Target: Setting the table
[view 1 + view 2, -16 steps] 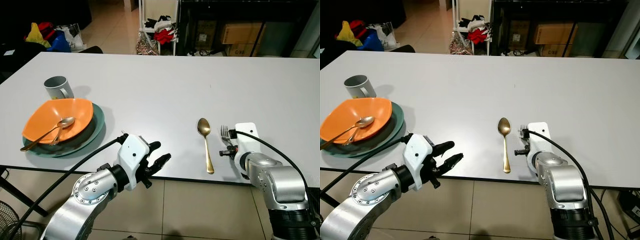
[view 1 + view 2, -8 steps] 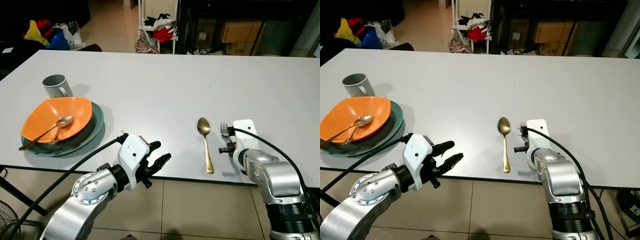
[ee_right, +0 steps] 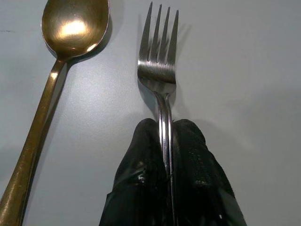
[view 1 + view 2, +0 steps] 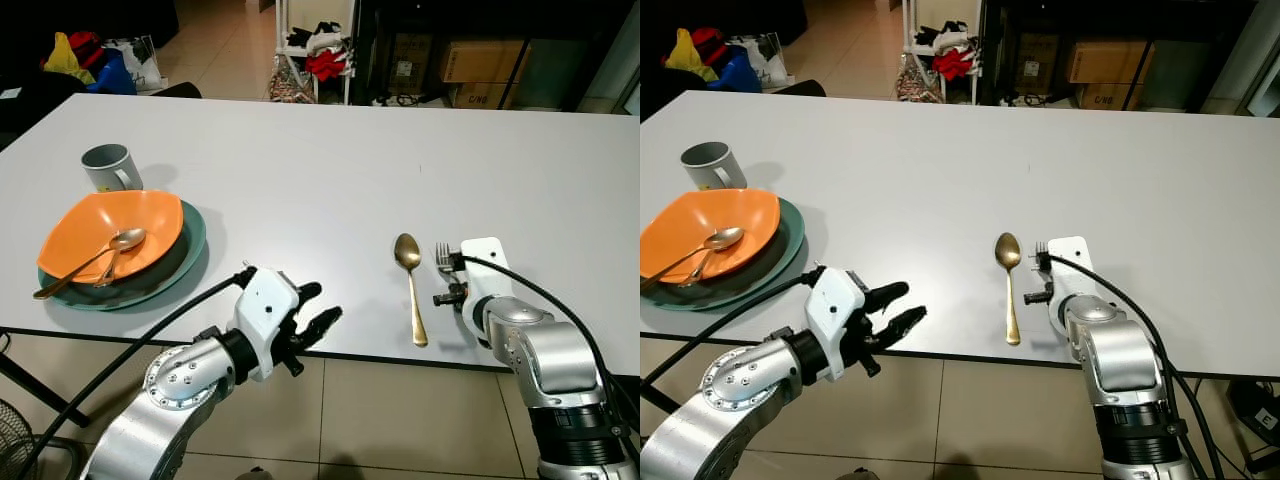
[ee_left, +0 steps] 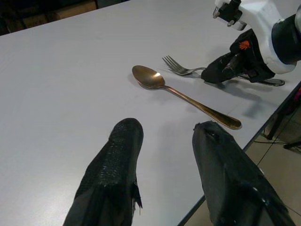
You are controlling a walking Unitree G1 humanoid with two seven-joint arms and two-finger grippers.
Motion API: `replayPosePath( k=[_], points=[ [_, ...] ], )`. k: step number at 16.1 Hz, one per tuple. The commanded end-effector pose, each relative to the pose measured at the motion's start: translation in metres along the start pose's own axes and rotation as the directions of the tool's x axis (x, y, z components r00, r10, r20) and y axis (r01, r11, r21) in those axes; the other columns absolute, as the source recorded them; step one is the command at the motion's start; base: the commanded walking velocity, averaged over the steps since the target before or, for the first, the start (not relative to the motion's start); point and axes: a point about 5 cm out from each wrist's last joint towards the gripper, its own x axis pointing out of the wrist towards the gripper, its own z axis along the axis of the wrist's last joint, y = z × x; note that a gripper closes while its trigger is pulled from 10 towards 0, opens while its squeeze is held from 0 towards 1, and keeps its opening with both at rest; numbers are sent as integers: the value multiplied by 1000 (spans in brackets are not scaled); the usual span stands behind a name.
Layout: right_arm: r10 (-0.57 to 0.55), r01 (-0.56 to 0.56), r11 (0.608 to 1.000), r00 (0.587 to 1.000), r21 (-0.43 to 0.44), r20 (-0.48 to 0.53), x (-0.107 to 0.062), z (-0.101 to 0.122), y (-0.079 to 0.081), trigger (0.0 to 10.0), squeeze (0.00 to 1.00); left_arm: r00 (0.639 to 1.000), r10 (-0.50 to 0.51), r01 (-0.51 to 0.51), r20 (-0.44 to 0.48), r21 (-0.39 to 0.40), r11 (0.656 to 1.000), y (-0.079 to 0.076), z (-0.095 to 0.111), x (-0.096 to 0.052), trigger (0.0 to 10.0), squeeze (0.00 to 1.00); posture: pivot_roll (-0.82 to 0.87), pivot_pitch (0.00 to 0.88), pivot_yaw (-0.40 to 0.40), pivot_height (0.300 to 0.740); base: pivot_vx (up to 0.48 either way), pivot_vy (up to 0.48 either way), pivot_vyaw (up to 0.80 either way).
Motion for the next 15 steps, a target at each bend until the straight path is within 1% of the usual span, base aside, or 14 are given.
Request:
replayPosePath(
  k=[1,2,3,5,6,7,8,9,10,11,12,14,15],
  points=[
    [12,-13,1000,999,-14,-39,3,-3,3,10000,0,1000,1,-1,7,12,1000,-1,3,-2,10000,0,108,0,20,740,0,0,0],
    [12,-13,1000,999,-20,-48,3,-4,3,10000,63,1000,1,-1,7,13,1000,-1,3,-2,10000,0,108,0,20,740,0,0,0],
    [13,-14,1000,998,-21,-56,3,-5,3,10000,231,1000,0,0,6,12,1000,-1,3,-2,10000,0,109,0,20,740,0,0,0],
    [14,-15,1000,998,-16,-65,4,-6,4,10000,647,1000,-6,5,5,10,1000,-2,3,-1,10000,0,108,0,20,740,0,0,0],
    [13,-14,1000,998,-14,-67,4,-6,5,10000,663,1000,-7,7,5,9,1000,-2,3,-1,10000,0,109,0,21,740,0,0,0],
    [8,-9,1000,998,-6,-69,4,-6,4,10000,859,1000,-10,10,4,9,1000,-2,3,-1,10000,0,109,0,21,740,0,0,0],
    [5,-5,1000,998,-3,-69,4,-6,4,10000,894,1000,-17,17,0,8,1000,-2,2,-1,10000,0,108,0,25,740,0,0,0],
    [4,-5,1000,998,-3,-70,4,-6,4,10000,894,1000,-20,20,-2,8,1000,-2,2,-1,10000,0,108,0,25,740,0,0,0],
    [3,-4,1000,998,-4,-70,4,-6,4,10000,922,1000,-24,24,-4,9,1000,-2,2,-1,10000,0,109,0,26,740,0,0,0],
    [0,0,1000,998,0,-69,5,-6,4,10000,973,1000,-24,24,-5,10,1000,-2,2,-2,10000,0,109,0,27,740,0,0,0],
    [-6,6,1000,998,7,-64,5,-5,4,10000,1000,1000,-25,25,-5,12,1000,-2,1,-3,10000,0,110,0,29,740,0,0,0],
    [-10,10,1000,999,22,-38,1,0,3,10000,1000,1000,-24,24,-2,12,1000,-2,2,-4,10000,0,110,0,30,740,0,0,0],
    [-5,2,998,999,59,51,-11,15,-1,10000,1000,1000,-16,16,10,8,1000,0,5,-6,10000,0,117,0,31,740,0,0,0]
  ],
)
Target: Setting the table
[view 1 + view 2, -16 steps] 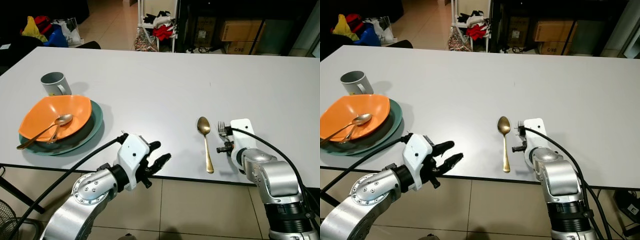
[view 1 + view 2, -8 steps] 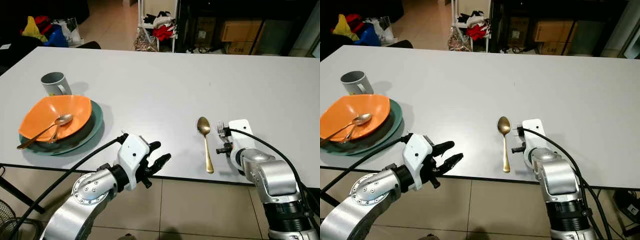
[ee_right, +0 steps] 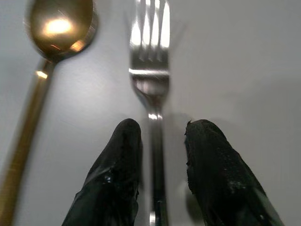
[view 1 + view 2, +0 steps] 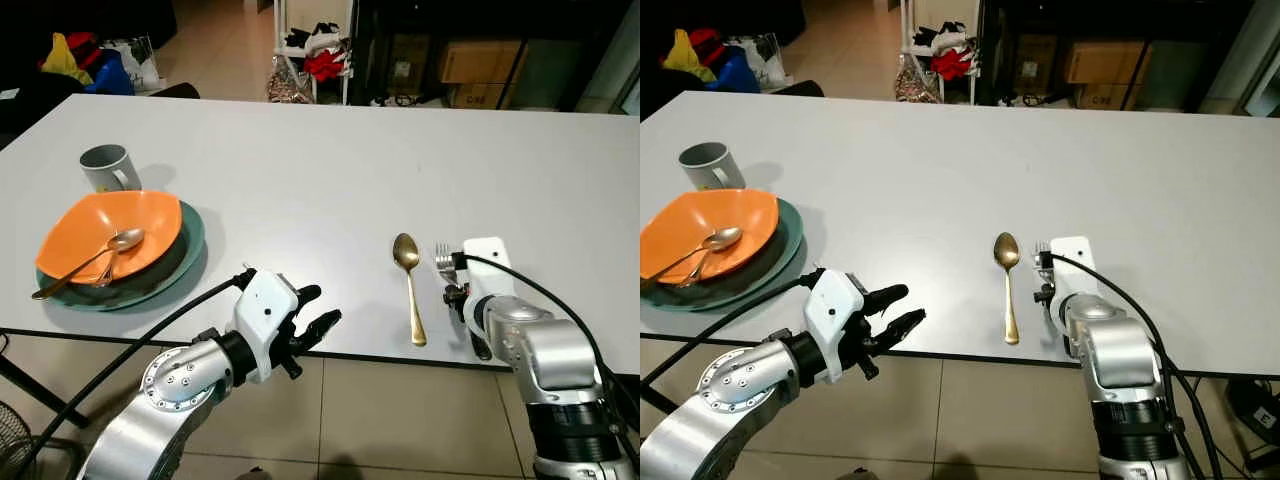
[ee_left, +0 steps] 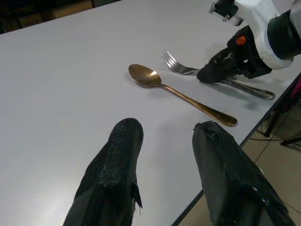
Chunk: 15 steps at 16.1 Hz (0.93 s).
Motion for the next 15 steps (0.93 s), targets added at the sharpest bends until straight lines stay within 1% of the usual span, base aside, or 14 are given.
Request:
replayPosePath(
  k=[1,2,3,4,5,6,7,9,10,11,12,13,14,15],
  points=[
    [13,-16,1000,994,24,105,-16,19,-2,10000,1000,1000,11,-11,24,-2,1000,3,6,-5,10000,0,115,0,37,740,0,0,0],
    [16,-34,997,972,71,233,-32,33,-4,10000,1000,998,32,-31,52,-11,999,7,11,-6,10000,0,109,0,43,740,0,0,0],
    [10,-40,994,957,99,289,-40,38,-6,10000,1000,997,47,-46,68,-15,999,9,13,-6,10000,0,109,0,43,740,0,0,0],
    [-29,-24,992,912,126,408,-59,39,-8,10000,1000,986,124,-122,109,-27,992,17,17,-7,10000,0,98,0,53,740,0,0,0],
    [-47,-15,991,889,131,455,-67,35,-8,10000,1000,976,181,-179,118,-30,983,21,18,-9,10000,0,92,0,61,740,0,0,0],
    [-49,-20,990,878,139,475,-71,31,-7,10000,1000,966,229,-226,117,-37,973,25,17,-10,10000,0,90,0,64,740,0,0,0],
    [-7,-42,995,870,88,494,-83,20,4,10000,1000,935,336,-331,114,-64,942,31,16,-15,10000,0,84,0,72,740,0,0,800],
    [15,-15,1000,846,-4,533,-90,20,9,10000,1000,917,382,-374,118,-81,924,32,15,-19,10000,0,79,0,75,740,0,0,800],
    [-10,4,1000,850,13,527,-89,17,7,10000,1000,907,403,-396,118,-77,915,33,15,-19,10000,0,79,0,72,740,0,0,800],
    [-21,21,1000,852,6,523,-89,15,4,10000,1000,901,417,-411,122,-72,909,34,15,-19,10000,0,81,0,69,740,0,0,800],
    [-36,53,998,845,-16,534,-87,12,-2,10000,1000,889,440,-435,129,-68,898,35,16,-20,10000,0,83,0,64,740,0,0,800],
    [-39,65,998,839,-28,543,-87,10,-4,10000,1000,884,450,-444,130,-70,893,35,15,-20,10000,0,83,0,61,740,0,0,800],
    [-46,91,994,857,-62,513,-82,3,-8,10000,1000,874,467,-463,131,-66,884,36,15,-21,10000,0,90,0,55,740,0,0,800],
    [-10,49,996,876,-70,483,-80,1,-7,10000,1000,871,474,-470,133,-61,881,37,16,-21,10000,0,93,0,51,740,0,0,781]
  ],
)
